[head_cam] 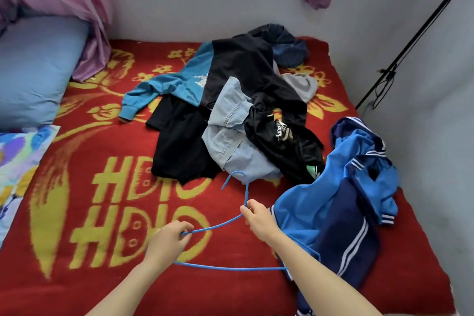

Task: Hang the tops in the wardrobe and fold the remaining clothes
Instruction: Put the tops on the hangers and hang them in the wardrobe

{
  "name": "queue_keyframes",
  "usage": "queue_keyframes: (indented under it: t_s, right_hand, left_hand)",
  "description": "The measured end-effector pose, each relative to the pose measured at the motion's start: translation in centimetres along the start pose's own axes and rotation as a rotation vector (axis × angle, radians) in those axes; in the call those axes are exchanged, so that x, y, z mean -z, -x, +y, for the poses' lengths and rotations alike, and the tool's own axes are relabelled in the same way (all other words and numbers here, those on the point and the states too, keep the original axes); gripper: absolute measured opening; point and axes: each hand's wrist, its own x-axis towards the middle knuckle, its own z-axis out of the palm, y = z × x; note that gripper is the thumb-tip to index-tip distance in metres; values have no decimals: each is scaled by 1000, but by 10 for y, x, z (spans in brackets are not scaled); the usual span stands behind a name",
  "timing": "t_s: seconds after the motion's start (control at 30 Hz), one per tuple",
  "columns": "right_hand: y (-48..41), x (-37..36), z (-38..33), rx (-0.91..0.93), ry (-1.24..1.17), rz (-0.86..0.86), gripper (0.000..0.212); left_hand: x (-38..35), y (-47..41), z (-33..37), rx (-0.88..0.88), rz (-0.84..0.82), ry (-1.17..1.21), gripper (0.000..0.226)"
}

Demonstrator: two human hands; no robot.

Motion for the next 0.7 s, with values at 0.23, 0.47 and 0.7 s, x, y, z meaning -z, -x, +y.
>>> queue_keyframes:
  t_s: [0.23,0.47,0.7]
  right_hand:
    - [-20,-11,-13,40,-48,-155,21]
    - [-52,-11,-2,-21,-34,-161,18]
    - [-118,31,33,-136,234,-59,31]
  left_hand:
    - [-19,-28,8,9,-63,-8,17]
    - [-37,-62,15,56,-112,-99,24]
    - [-56,-104,6,179,-201,-213,35]
